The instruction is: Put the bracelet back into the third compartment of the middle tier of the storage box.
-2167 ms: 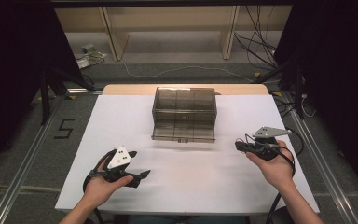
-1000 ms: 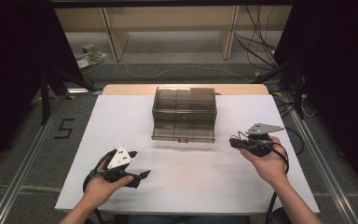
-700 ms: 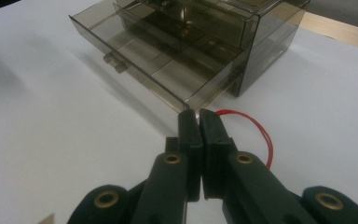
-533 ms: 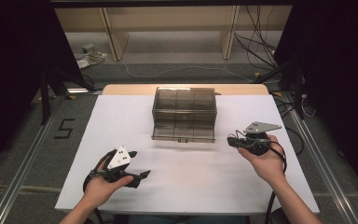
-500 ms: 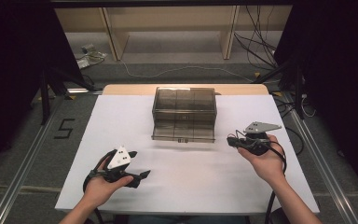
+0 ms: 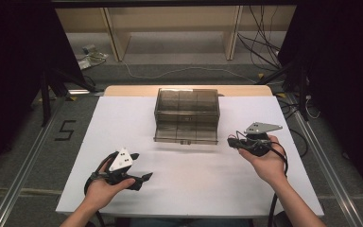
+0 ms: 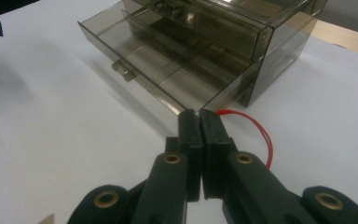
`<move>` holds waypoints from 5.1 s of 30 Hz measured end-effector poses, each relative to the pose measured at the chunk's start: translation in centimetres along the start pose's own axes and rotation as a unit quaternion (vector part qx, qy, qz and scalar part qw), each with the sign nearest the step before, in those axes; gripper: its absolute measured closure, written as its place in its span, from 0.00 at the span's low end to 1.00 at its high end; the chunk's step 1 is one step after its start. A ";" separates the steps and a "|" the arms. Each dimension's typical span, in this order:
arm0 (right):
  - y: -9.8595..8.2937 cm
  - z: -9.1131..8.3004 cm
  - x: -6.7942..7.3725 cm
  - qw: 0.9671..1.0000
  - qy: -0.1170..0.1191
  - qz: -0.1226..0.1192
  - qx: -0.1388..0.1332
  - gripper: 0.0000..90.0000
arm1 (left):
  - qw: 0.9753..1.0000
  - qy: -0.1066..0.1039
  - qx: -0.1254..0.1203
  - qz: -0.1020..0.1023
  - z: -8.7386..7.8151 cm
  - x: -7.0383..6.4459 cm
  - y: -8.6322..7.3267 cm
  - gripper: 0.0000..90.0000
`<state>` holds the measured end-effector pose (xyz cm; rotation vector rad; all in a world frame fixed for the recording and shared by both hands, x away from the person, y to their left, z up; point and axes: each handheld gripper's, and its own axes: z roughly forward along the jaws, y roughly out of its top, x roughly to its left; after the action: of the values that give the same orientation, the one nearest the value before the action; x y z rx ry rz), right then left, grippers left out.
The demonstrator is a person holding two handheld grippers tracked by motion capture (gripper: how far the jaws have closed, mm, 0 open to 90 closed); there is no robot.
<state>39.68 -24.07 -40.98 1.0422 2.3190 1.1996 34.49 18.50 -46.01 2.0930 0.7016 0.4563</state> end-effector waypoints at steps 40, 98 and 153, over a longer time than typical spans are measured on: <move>1.5 1.6 1.0 1.000 0.014 -0.016 -0.003 0.99 | 1.000 -0.001 0.000 0.000 0.0 0.0 0.0 0.18; 3.7 3.7 1.7 0.999 0.028 -0.025 -0.010 0.99 | 1.000 -0.001 0.000 -0.001 0.0 0.0 0.0 0.18; 5.6 6.1 2.5 0.998 0.044 -0.031 -0.010 0.99 | 1.000 -0.002 -0.001 -0.001 -0.1 0.0 0.0 0.18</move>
<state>44.05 -16.65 -39.97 0.9208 2.3810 1.2669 34.45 18.54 -45.99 2.0913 0.7002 0.4516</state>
